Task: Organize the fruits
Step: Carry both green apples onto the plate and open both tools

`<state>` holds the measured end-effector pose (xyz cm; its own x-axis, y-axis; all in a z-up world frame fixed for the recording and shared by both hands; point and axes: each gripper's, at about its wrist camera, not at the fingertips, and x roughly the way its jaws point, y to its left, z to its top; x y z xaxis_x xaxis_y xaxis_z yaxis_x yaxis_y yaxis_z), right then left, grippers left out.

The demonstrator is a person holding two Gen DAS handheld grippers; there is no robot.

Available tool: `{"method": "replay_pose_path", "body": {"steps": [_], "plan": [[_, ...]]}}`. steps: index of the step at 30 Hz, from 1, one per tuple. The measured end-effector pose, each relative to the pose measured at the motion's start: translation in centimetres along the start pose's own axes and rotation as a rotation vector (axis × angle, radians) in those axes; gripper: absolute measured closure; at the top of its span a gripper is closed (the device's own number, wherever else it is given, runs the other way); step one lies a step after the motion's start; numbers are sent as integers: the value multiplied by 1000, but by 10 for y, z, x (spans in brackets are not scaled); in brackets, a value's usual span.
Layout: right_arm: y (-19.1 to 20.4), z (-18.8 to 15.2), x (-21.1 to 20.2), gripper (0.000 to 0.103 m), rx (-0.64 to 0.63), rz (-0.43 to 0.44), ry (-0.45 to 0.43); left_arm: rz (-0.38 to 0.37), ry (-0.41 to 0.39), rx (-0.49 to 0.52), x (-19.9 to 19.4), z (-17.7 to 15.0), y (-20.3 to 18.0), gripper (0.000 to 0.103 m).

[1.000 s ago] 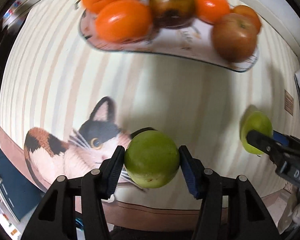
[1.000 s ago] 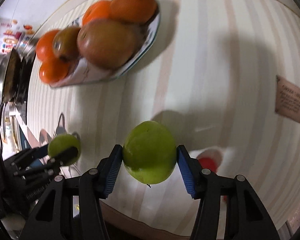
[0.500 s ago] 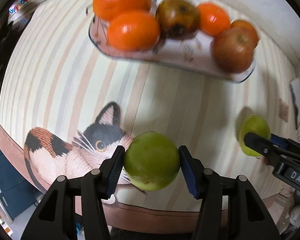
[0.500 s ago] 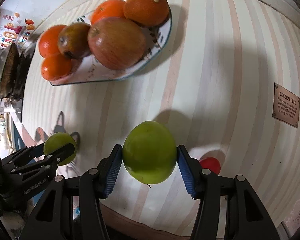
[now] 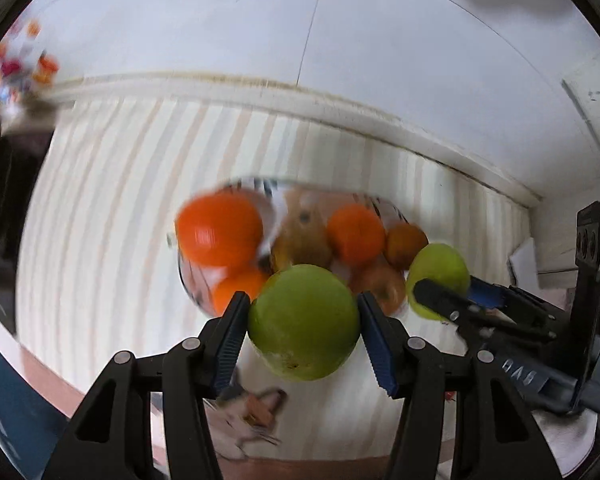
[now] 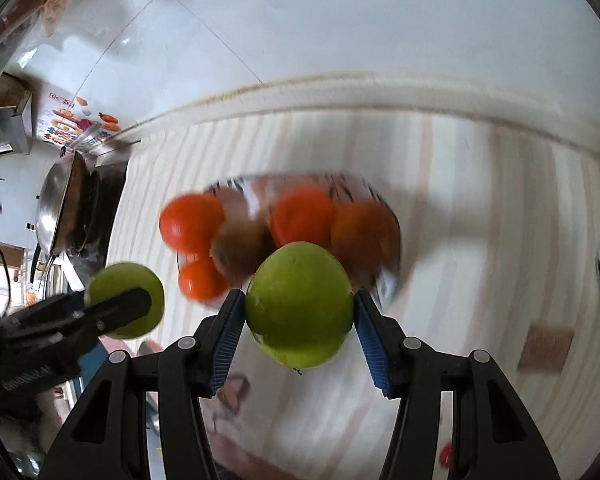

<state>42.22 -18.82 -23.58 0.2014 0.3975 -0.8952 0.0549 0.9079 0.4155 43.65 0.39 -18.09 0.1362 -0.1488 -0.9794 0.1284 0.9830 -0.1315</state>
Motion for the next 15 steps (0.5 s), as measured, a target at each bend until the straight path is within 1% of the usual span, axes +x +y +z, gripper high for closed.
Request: {"method": "replay_pose_path", "body": {"steps": [1, 3, 4, 7, 10, 12, 13, 15], "plan": [[3, 10, 7, 45, -1, 8, 9, 20, 8, 13, 3, 11, -1, 50], [11, 17, 20, 45, -10, 11, 29, 48, 39, 38, 17, 34, -6, 50], [16, 20, 28, 45, -20, 17, 42, 57, 68, 46, 25, 46, -5, 50], [24, 20, 43, 45, -39, 36, 79, 63, 131, 59, 45, 67, -4, 50], [31, 13, 56, 45, -62, 53, 112, 70, 194, 93, 65, 82, -5, 50], [34, 8, 66, 45, -72, 46, 135, 81, 217, 104, 75, 87, -9, 50], [36, 7, 65, 45, -81, 46, 123, 90, 236, 124, 81, 90, -12, 50], [37, 7, 66, 44, -79, 38, 129, 101, 261, 133, 90, 93, -14, 50]]}}
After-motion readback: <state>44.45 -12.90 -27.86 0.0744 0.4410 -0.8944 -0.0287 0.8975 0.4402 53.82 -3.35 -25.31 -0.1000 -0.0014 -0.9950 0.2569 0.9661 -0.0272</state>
